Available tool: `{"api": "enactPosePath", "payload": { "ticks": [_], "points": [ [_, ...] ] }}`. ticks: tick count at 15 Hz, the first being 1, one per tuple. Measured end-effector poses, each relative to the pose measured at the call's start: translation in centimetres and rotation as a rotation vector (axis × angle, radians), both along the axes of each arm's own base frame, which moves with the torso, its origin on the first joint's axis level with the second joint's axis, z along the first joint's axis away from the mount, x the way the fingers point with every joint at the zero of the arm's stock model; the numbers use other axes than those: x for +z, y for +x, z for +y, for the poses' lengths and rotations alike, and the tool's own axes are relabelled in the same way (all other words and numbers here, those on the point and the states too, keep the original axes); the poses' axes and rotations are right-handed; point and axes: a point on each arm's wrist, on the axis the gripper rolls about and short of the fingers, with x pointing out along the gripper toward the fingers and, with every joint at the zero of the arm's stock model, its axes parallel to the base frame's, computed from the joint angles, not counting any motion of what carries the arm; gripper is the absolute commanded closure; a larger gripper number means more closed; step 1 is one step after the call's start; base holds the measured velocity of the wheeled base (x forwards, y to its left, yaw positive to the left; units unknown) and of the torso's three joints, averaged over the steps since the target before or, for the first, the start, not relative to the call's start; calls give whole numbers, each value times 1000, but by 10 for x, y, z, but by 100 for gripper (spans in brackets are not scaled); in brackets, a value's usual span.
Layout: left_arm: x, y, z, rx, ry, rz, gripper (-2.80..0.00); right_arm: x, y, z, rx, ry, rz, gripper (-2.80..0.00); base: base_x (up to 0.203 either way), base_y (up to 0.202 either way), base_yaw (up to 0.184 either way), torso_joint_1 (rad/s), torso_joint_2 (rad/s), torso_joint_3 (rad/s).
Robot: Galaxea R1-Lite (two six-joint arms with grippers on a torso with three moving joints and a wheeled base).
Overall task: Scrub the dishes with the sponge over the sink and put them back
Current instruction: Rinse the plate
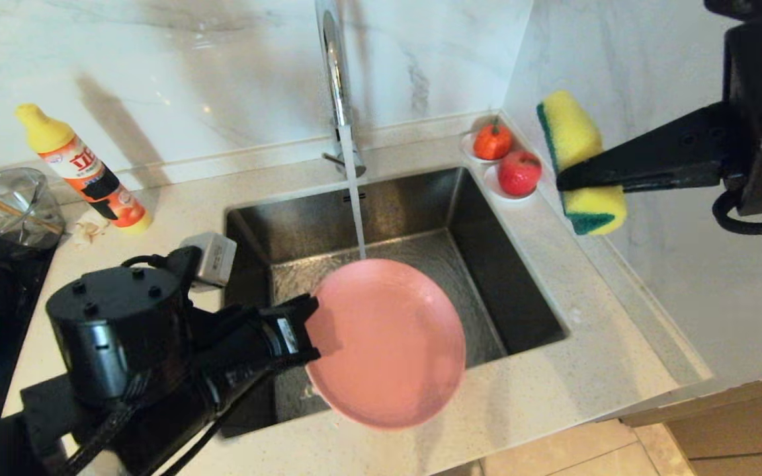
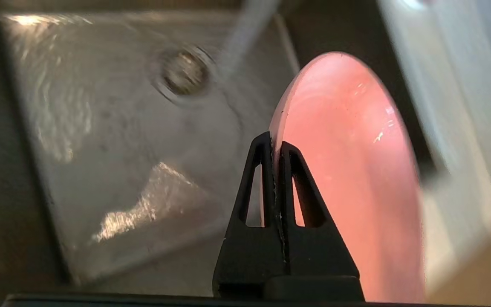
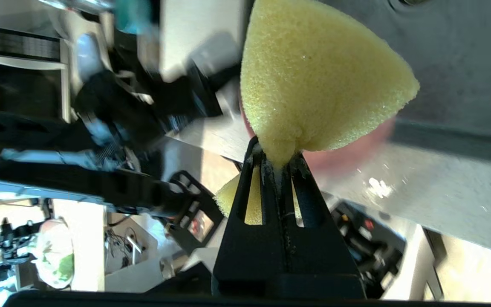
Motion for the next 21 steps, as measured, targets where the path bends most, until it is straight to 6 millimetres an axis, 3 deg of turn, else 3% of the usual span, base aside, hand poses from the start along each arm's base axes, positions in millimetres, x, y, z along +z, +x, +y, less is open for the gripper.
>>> {"api": "enactPosePath", "payload": {
  "ticks": [5, 12, 16, 21],
  "points": [
    [11, 53, 7, 127, -155, 1, 0, -29, 3, -2, -14, -74, 83, 0, 0, 0, 0, 0, 0, 0],
    [5, 105, -16, 131, -197, -2, 0, -53, -14, -14, 20, -121, 152, 0, 0, 0, 0, 0, 0, 0],
    [1, 124, -26, 131, -195, -8, 0, -61, -20, -19, 24, -136, 168, 0, 0, 0, 0, 0, 0, 0],
    [2, 132, -18, 160, -204, -23, 0, -63, -20, -19, 27, -111, 140, 0, 0, 0, 0, 0, 0, 0]
  ]
}}
